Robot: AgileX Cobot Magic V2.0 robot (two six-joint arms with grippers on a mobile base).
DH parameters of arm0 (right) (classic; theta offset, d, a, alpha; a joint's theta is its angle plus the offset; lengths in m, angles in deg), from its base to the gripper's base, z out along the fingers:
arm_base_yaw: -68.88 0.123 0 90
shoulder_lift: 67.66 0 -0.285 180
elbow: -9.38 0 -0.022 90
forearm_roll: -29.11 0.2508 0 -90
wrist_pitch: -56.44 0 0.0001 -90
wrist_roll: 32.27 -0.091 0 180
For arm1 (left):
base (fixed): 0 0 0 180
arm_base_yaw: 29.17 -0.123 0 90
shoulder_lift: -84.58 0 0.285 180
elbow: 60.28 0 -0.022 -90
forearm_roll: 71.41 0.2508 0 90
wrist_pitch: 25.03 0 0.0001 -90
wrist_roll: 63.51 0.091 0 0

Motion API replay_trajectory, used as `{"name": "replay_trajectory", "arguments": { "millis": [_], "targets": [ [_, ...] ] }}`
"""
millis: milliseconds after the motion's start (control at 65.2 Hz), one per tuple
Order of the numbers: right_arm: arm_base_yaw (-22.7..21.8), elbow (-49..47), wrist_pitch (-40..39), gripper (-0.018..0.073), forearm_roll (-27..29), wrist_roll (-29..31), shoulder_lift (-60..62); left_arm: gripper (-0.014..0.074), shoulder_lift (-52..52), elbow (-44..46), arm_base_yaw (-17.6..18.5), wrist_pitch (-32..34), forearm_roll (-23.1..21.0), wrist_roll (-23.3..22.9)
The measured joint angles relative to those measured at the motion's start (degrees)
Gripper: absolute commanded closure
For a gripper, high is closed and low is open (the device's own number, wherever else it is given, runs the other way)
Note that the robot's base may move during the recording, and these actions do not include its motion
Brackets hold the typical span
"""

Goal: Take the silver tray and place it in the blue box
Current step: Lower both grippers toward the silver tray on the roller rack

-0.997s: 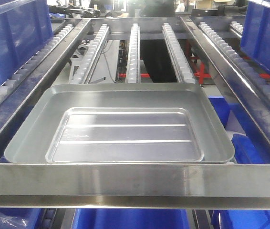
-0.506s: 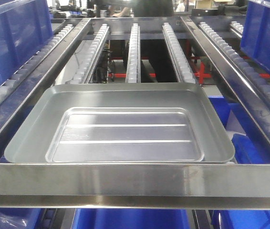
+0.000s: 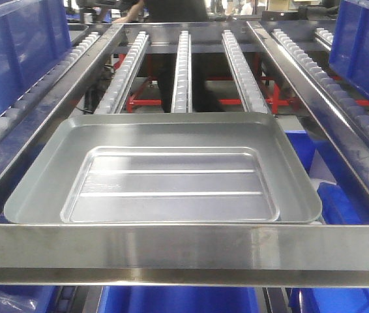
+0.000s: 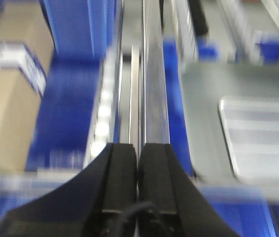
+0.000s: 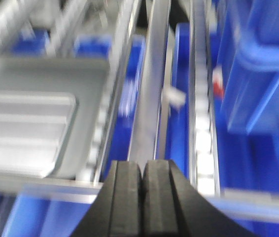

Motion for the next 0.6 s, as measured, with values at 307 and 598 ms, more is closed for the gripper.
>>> {"name": "replay_trajectory", "arguments": {
  "millis": [307,598],
  "targets": [
    [0.0,-10.0,10.8,0.0503,0.1,0.0,-28.9,0.0603,28.8,12.4,0.0,-16.6,-5.7,0.0],
    [0.2,-11.8,7.4,0.0499,3.9,-2.2,-43.5,0.0602,45.7,14.3,2.3,-6.6,-11.1,-2.2]
  ]
}}
